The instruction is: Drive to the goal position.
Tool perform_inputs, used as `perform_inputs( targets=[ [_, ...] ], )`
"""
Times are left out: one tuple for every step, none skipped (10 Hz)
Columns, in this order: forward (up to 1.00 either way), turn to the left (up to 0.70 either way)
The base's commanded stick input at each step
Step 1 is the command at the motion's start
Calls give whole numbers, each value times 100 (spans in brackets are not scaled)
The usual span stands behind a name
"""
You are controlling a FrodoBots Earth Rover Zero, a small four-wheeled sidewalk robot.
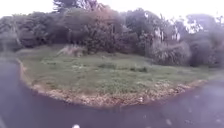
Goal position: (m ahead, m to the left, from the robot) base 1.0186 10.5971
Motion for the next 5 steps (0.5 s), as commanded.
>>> perform_inputs(
  targets=[
    [3,0],
    [0,45],
    [0,45],
    [0,45],
    [0,45]
  ],
)
